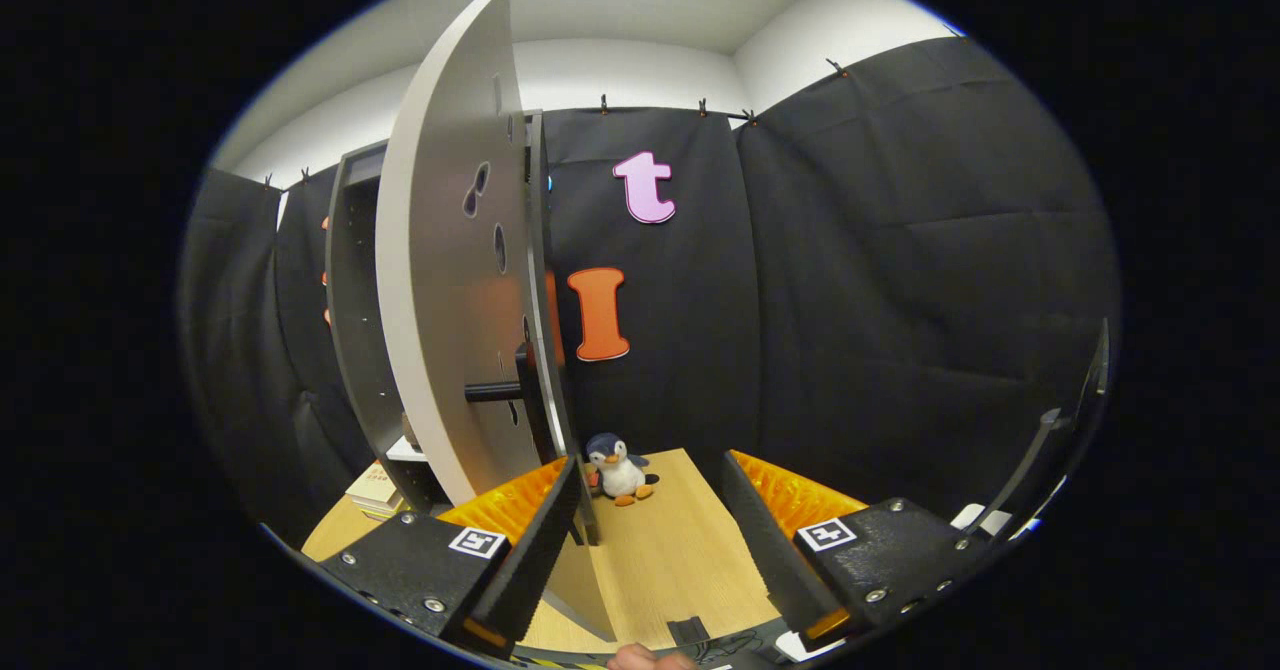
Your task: Open the shoe cabinet door, grab the shoes and put them into the shoe cabinet, then close the shoe cabinet door.
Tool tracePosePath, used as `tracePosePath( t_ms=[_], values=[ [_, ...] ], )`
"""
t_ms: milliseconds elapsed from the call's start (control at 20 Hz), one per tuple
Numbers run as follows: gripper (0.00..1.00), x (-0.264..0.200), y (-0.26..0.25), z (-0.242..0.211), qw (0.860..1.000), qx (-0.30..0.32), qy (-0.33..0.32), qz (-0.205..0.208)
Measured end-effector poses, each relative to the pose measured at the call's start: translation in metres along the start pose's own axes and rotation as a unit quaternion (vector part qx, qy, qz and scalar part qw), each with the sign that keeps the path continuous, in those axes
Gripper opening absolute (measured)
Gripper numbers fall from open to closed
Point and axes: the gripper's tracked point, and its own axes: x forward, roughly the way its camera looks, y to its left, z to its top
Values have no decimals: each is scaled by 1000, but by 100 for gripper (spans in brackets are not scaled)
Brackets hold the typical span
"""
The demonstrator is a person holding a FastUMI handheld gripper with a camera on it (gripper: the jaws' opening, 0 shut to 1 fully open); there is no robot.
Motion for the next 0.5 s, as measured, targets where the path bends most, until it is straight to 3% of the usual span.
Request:
tracePosePath(
  t_ms=[500],
  values=[
    [90,-25,72,-9,1000,18,18,-11]
  ],
)
